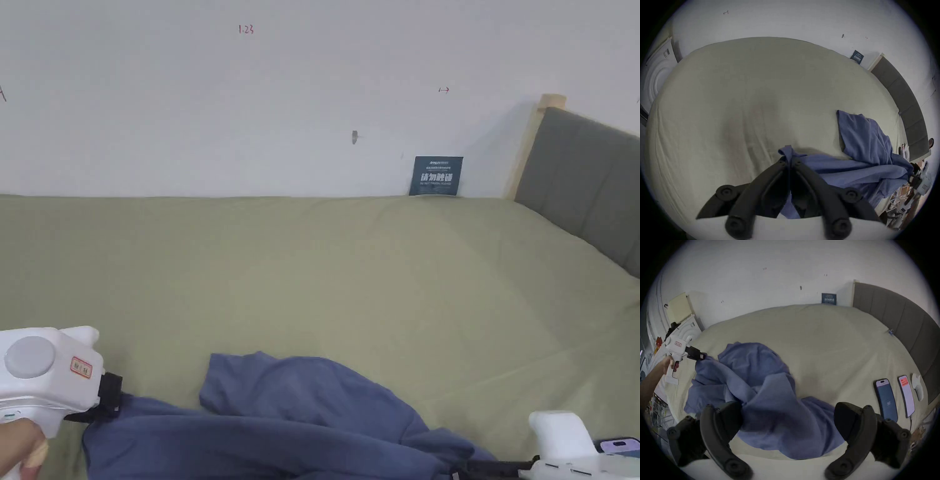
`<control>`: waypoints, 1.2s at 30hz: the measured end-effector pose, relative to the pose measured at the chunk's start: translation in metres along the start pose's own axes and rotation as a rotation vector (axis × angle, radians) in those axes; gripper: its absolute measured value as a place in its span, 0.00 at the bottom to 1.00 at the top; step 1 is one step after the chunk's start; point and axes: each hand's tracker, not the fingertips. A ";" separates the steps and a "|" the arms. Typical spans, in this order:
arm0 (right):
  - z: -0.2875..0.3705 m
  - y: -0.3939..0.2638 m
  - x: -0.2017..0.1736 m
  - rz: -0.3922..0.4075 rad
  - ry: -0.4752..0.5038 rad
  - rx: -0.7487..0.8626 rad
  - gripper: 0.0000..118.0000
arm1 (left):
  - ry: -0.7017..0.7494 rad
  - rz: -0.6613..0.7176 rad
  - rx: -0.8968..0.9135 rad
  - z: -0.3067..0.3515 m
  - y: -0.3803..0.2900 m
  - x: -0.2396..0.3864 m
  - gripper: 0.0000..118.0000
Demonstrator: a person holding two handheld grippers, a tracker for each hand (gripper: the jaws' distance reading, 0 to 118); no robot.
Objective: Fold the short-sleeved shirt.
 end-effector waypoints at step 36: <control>0.083 0.286 -0.096 0.114 0.096 0.621 0.06 | 0.046 0.017 0.818 0.306 0.092 -0.044 0.03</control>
